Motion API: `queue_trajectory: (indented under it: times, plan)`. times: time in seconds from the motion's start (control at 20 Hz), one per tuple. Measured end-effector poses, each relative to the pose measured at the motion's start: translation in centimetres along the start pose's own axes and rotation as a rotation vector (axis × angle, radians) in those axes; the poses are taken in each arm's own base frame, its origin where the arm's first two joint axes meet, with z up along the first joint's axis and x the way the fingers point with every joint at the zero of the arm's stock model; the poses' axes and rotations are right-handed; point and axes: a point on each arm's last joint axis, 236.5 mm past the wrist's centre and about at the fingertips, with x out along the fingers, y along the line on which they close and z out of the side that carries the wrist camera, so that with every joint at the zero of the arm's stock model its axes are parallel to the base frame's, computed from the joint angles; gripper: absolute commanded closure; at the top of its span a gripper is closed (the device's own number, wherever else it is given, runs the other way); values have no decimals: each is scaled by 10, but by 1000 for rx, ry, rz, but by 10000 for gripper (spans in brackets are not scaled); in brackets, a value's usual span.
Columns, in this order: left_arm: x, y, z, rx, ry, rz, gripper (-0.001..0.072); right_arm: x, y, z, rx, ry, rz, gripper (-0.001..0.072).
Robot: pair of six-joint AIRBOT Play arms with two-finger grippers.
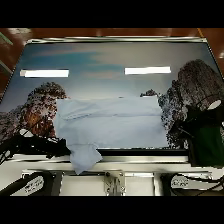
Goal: Fold the shirts.
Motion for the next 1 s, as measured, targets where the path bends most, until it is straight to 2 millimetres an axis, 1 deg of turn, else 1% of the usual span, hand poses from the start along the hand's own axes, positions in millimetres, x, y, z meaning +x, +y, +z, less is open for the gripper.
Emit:
queue_trajectory:
  times: [0.15,0.35,0.45,0.5,0.55,0.6,0.65,0.7,0.8,0.9,1.0]
  plan:
    - [-8,-8,-1,40,-18,-10,671,19,2,-13,8,39,31,114]
    - [-21,-19,1,89,-61,-18,671,34,1,-16,38,32,46,114]
    - [-24,-22,2,100,-75,-19,671,41,5,-19,65,34,70,116]
    - [-25,-23,2,101,-79,-20,671,44,8,-20,75,35,85,167]
    - [-26,-24,2,103,-83,-21,671,47,10,-20,87,30,99,234]
    - [-27,-24,2,102,-86,-21,671,51,13,-18,97,18,113,350]
    - [-27,-24,3,104,-89,-21,671,53,13,-15,104,2,116,543]
    - [-28,-25,3,106,-92,-21,671,55,11,-11,108,-17,113,638]
    - [-32,-28,7,115,-104,-21,672,55,14,-9,105,-27,125,639]
    - [-41,-35,15,142,-128,-22,672,48,19,2,75,-75,139,639]
    - [-57,-48,27,194,-165,-23,672,33,36,12,45,-121,190,639]
